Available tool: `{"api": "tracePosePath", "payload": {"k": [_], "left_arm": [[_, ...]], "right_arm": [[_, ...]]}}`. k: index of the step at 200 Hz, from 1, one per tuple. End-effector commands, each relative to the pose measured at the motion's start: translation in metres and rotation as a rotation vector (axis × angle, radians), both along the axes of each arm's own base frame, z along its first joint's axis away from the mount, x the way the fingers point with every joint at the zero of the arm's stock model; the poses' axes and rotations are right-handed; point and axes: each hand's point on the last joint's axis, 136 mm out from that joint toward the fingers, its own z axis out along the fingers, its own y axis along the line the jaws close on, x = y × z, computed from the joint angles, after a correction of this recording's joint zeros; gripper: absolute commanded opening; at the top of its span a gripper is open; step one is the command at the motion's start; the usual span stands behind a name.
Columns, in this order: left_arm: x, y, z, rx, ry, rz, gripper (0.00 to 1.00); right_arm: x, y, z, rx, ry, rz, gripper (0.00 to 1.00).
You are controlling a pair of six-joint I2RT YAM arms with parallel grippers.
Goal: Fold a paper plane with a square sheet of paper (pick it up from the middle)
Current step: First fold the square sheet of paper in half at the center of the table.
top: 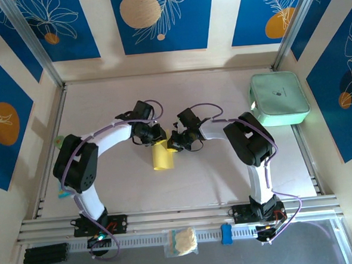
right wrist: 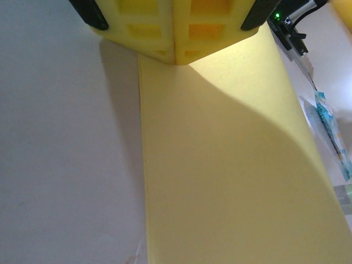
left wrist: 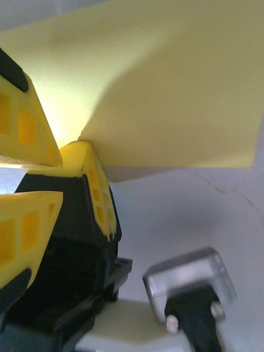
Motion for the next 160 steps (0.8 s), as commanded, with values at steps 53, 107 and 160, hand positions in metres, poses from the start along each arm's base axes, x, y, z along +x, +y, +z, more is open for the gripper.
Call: {"api": "tracePosePath", "payload": {"k": [53,107,160], "left_arm": [[-0.021,0.015,-0.035,0.081,0.07,-0.058,0.15],[-0.026,0.02,-0.048,0.097,0.066,-0.107,0.13],[-0.033,0.043,-0.062,0.136,0.063,-0.139,0.12]], "right_arm": [[-0.04,-0.049,-0.071,-0.275,0.176,-0.027,0.01],[-0.041,-0.052,-0.073,-0.297,0.181,-0.025,0.01],[-0.042,-0.061,-0.08,-0.359,0.195,-0.021,0.01]]}}
